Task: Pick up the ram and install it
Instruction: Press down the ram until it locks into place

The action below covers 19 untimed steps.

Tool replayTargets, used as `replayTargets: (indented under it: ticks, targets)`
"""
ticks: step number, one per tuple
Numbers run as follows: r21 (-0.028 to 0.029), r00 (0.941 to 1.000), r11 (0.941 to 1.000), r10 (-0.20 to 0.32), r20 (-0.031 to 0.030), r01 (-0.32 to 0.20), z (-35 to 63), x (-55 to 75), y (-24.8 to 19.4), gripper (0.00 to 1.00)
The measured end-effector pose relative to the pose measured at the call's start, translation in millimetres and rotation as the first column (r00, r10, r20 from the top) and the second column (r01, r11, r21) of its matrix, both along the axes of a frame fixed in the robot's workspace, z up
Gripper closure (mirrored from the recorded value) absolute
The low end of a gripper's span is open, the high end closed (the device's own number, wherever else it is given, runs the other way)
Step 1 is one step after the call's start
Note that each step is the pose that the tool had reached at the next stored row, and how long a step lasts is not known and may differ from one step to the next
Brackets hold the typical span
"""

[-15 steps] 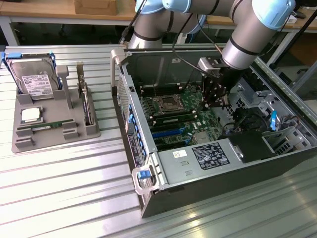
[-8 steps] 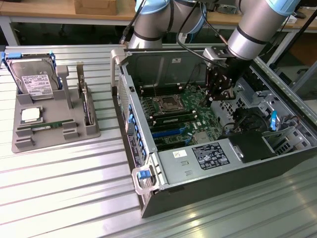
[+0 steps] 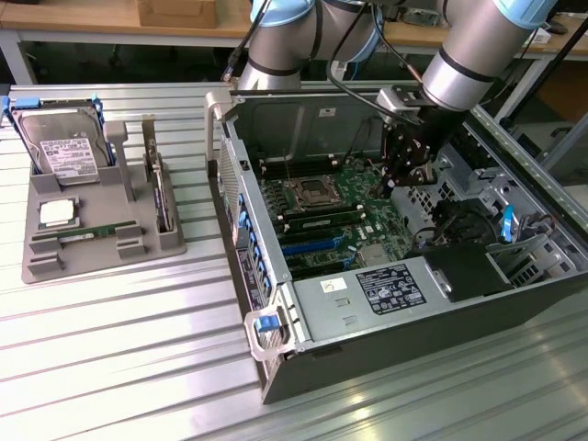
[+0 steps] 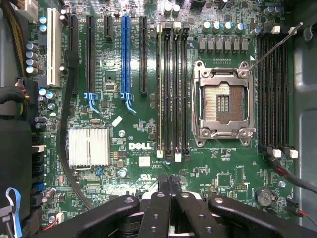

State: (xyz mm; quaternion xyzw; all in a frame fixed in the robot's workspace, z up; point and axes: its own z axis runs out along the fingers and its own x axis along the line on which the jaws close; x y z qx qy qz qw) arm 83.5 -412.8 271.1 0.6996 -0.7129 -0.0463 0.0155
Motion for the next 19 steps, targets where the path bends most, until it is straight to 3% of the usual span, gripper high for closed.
replayTargets:
  ticks: [1,3,10,19]
  targets:
    - [0.0,1.0,1.0,-0.007,0.0,0.007,0.0,0.0,0.0,0.9]
    - [0.0001,0.9976,0.9976,-0.069,0.0,0.069,0.0,0.0,0.0,0.9]
    - [0.0001,0.9814,0.9814,-0.192,0.0,0.192,-0.4,0.0,0.0,0.9]
    - [0.0001,0.9388,0.9388,-0.344,0.0,0.344,-0.6,0.0,0.0,0.9]
